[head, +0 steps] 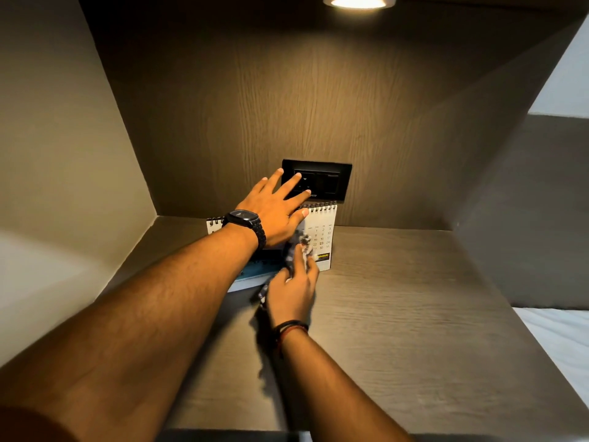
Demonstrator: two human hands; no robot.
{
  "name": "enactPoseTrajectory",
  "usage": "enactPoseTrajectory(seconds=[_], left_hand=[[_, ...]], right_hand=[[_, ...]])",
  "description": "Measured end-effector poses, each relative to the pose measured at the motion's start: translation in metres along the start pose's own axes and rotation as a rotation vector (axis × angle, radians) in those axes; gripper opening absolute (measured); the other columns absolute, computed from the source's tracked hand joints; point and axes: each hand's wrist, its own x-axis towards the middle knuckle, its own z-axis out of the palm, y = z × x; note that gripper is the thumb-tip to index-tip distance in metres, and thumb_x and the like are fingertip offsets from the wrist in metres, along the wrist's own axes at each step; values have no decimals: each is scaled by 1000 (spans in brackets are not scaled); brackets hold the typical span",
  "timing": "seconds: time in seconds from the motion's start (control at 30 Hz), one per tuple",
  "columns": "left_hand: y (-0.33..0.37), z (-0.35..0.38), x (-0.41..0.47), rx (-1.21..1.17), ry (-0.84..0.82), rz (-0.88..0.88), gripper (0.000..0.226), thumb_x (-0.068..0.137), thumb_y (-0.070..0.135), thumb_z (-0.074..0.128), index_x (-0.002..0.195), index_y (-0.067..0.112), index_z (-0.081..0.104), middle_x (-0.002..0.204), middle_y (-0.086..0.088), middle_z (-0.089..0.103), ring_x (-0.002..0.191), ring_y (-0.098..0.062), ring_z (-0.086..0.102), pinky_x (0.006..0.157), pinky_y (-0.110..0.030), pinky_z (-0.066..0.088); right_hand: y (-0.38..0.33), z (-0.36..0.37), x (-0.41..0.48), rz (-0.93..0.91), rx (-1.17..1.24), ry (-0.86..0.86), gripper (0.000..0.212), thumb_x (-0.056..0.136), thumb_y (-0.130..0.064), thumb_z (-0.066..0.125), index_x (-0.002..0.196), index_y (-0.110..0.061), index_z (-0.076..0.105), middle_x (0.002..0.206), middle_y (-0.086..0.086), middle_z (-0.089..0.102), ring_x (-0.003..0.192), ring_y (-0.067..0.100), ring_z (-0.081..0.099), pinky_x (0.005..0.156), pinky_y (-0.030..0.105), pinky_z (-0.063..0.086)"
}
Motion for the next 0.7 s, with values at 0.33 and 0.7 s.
enactPoseTrajectory(seconds=[0.33, 0.7], left_hand=[[-2, 2, 2, -5, 4, 13, 55, 94, 52, 13, 146, 34, 18, 159, 0, 4, 143, -28, 6, 115, -46, 10], [-1, 2, 4, -57, 15, 18, 53, 95, 51, 18, 143, 32, 29, 156, 1, 23, 130, -29, 32, 105, -43, 31]], right_hand=[[-5, -6, 17, 97, 64, 125, 54, 92, -9, 47, 142, -26, 38, 153, 6, 32, 129, 26, 46, 98, 26, 40], [-2, -6, 16, 174, 66, 137, 54, 91, -9, 48, 141, -27, 39, 152, 6, 33, 127, 28, 49, 102, 44, 48]])
